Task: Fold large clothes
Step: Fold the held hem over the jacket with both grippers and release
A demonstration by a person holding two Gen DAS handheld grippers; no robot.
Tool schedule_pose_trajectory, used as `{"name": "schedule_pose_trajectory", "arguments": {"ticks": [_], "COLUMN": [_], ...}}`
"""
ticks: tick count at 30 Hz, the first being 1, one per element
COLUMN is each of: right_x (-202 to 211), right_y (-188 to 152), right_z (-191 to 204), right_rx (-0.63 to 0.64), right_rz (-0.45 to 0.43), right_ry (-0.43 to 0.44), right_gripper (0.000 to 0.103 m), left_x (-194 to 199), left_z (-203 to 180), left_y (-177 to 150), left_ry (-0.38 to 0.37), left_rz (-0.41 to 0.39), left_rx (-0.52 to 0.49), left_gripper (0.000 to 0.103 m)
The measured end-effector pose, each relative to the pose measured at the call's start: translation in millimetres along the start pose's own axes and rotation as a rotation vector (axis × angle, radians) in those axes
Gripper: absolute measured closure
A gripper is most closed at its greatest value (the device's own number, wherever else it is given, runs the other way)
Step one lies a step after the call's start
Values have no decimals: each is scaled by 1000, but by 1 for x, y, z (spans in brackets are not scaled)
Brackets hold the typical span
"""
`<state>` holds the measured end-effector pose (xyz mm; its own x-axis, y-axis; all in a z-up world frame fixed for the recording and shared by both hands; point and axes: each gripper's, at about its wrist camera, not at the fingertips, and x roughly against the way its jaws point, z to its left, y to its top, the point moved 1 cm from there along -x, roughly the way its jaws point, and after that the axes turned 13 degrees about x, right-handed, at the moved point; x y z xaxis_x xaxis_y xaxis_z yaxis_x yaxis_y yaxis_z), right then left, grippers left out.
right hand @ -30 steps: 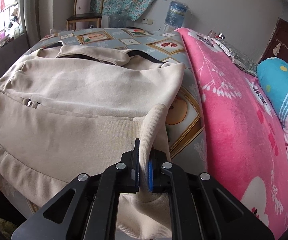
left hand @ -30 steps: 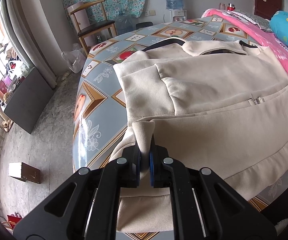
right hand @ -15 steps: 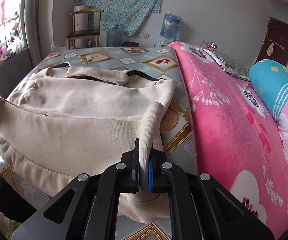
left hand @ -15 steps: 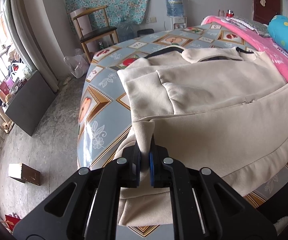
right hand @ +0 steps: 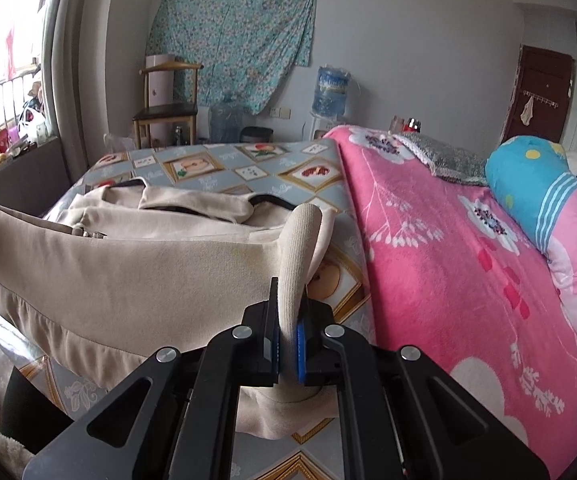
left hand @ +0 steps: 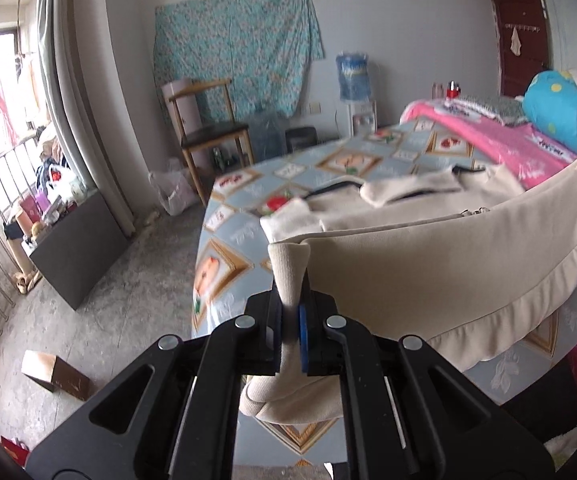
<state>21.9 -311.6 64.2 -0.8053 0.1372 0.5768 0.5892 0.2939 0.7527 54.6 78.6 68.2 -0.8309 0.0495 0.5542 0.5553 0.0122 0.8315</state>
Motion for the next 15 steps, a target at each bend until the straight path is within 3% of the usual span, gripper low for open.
{"name": "schedule_pose_trajectory", "arguments": {"ticks": [8, 15], "right_x": [-10, -57], "right_y": [31, 76], "right_z": [-13, -29], "right_rx": [19, 32], "right_rz": [-53, -65], "right_ry": [-34, -35], "right_gripper": [97, 97], "left_x": [-13, -60], "left_z": [-2, -7], "left_y": [40, 91], "left_ry": [-31, -52], "left_rz": [-56, -69], "left_rx": [3, -31], "left_gripper": [97, 97]}}
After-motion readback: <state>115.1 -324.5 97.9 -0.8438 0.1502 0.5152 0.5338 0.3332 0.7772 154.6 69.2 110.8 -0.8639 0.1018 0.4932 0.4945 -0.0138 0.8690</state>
